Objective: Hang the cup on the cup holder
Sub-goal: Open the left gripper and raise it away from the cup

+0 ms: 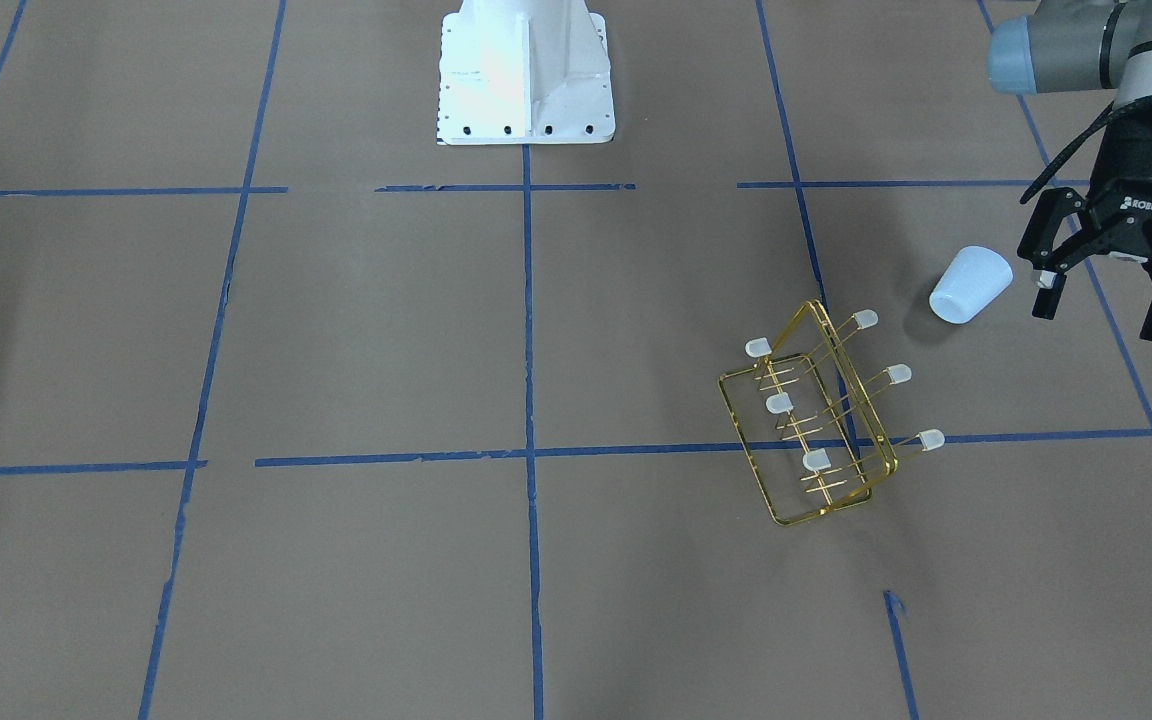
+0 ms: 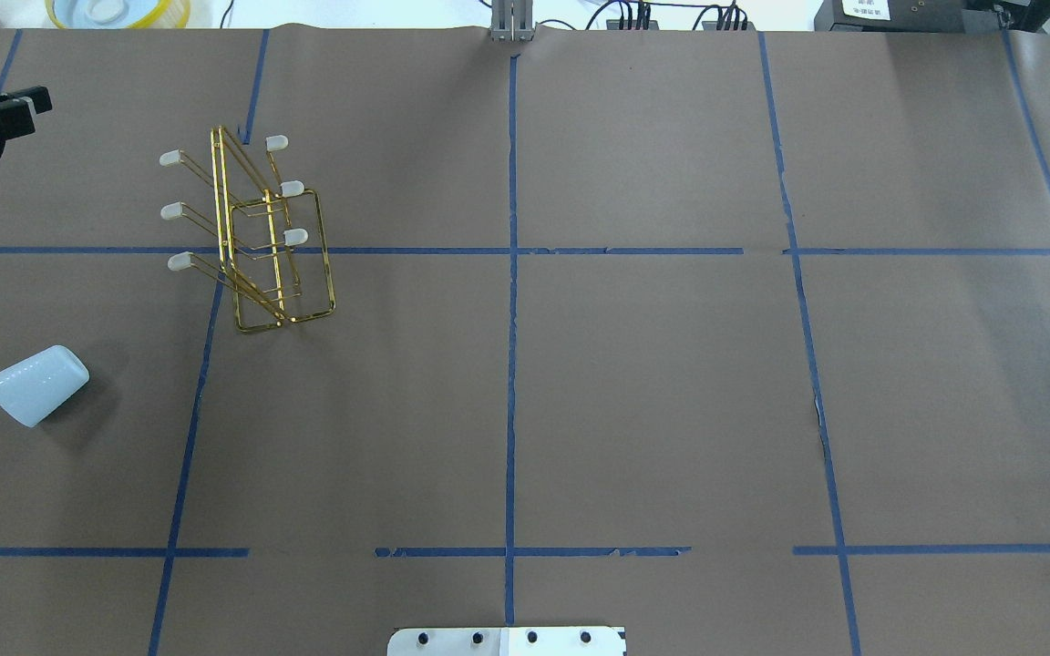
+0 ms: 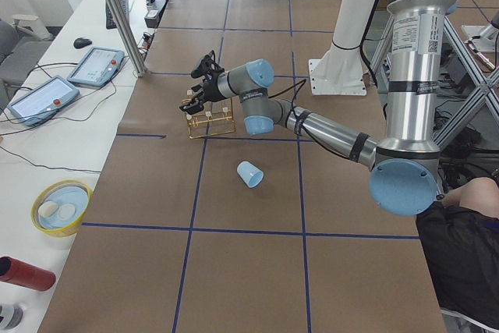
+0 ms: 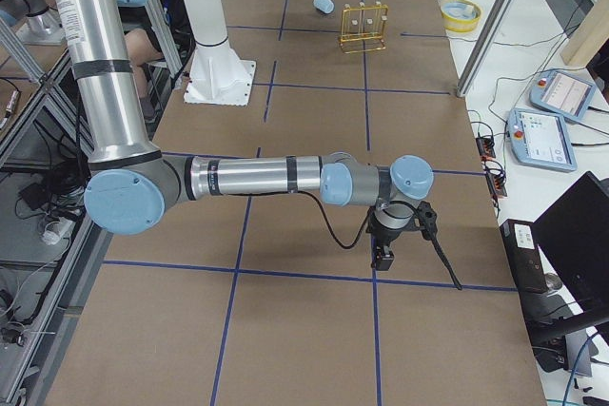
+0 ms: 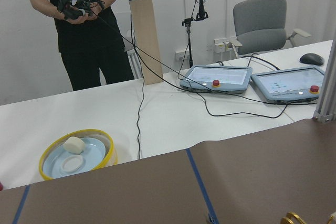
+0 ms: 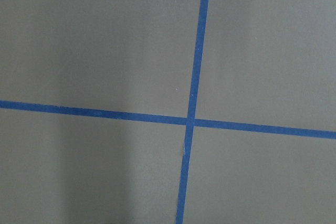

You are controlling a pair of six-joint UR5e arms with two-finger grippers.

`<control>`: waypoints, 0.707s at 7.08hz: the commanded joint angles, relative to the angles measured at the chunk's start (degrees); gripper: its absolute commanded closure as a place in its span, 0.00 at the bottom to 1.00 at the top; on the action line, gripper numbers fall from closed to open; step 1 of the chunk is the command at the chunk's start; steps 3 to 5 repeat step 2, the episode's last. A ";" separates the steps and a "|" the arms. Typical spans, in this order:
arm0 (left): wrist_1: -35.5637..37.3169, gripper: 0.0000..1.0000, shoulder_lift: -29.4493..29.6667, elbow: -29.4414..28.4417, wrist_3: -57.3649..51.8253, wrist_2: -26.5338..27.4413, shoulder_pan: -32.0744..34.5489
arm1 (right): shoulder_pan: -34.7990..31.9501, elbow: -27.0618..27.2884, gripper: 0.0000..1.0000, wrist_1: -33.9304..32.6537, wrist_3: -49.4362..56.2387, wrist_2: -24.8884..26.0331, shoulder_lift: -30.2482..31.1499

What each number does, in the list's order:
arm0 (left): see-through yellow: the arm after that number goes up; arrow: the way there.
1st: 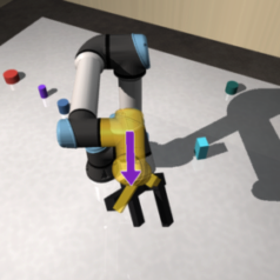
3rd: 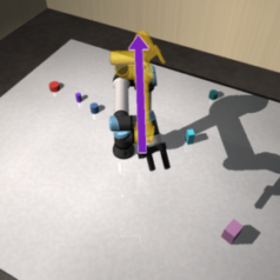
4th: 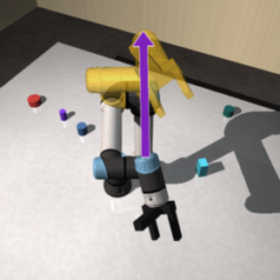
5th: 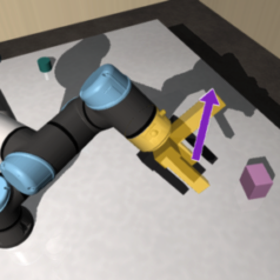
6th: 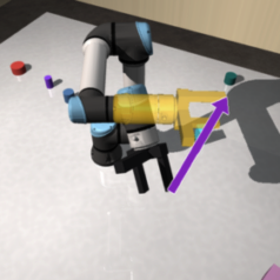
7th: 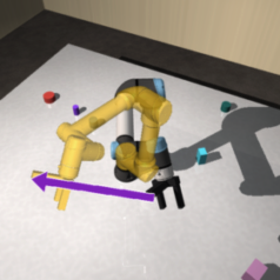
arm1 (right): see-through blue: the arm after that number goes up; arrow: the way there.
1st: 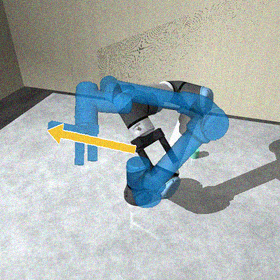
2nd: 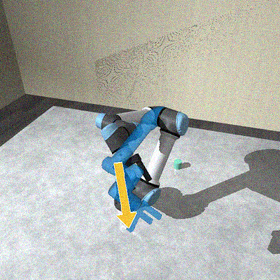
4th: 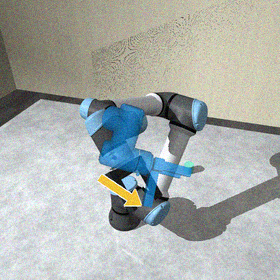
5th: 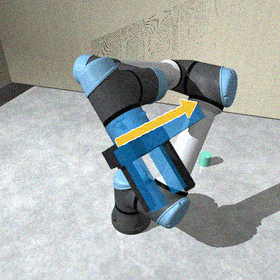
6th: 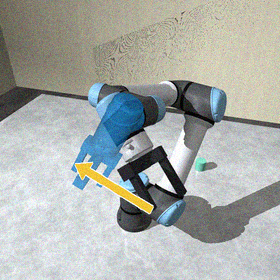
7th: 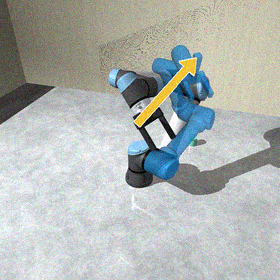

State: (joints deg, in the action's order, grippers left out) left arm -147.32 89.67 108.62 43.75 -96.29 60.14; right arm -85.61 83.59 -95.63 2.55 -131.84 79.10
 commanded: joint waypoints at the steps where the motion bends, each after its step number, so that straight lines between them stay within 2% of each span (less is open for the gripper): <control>1: 0.02 0.00 0.15 -3.05 -0.41 -13.16 4.35 | 0.00 0.00 0.00 0.00 0.00 0.00 0.00; 2: 0.02 0.00 -0.20 -3.85 -0.76 -19.22 6.98 | 0.00 0.00 0.00 0.00 0.00 0.00 0.00; 5: 0.02 0.00 -0.20 -3.85 -0.76 -19.22 6.98 | 0.00 0.00 0.00 0.00 0.00 0.00 0.00</control>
